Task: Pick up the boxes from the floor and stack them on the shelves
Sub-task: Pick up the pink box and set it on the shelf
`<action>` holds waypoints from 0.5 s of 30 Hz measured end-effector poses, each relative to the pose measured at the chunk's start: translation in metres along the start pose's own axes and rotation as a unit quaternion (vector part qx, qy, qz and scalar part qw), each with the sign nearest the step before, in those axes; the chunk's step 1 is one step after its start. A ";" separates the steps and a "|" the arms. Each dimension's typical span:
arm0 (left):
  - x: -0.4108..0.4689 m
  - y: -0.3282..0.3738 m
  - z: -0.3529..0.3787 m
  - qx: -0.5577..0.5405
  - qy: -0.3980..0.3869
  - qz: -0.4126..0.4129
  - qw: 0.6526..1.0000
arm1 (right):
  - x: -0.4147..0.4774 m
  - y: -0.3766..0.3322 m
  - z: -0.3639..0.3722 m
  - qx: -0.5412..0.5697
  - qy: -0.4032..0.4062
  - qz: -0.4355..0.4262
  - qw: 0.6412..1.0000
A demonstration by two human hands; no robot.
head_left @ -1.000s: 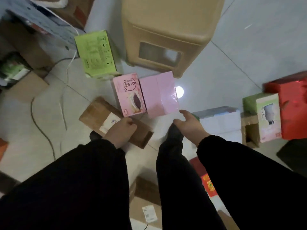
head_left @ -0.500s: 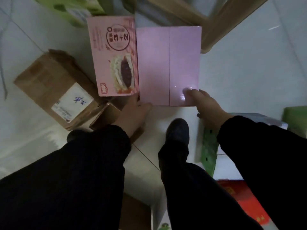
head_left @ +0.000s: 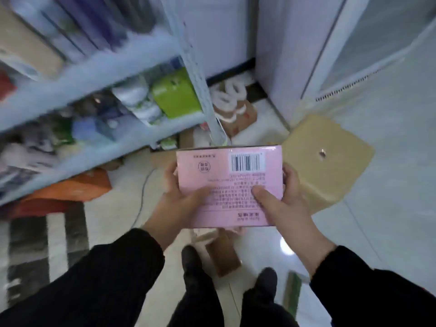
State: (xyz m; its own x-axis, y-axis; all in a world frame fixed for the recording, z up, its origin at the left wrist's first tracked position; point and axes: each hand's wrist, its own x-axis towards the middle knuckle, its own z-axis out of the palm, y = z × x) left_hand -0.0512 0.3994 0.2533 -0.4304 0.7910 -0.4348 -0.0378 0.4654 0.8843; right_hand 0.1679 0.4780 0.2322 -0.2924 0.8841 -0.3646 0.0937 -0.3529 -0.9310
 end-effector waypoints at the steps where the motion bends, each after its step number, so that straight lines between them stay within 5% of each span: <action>1: -0.015 0.035 -0.020 -0.005 0.023 0.037 0.999 | -0.003 -0.042 0.015 -0.004 -0.031 -0.041 0.999; 8: -0.121 0.200 -0.139 -0.085 0.123 0.221 0.964 | -0.046 -0.246 0.117 -0.017 -0.157 -0.264 0.951; 15: -0.156 0.265 -0.247 -0.133 0.198 0.335 0.912 | -0.064 -0.336 0.215 -0.077 -0.207 -0.404 0.888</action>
State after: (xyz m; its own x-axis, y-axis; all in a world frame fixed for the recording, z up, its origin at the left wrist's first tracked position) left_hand -0.2173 0.3013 0.5970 -0.7272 0.6326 0.2663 0.1580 -0.2232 0.9619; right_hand -0.0498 0.4743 0.5729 -0.6442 0.6301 0.4335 -0.1866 0.4202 -0.8881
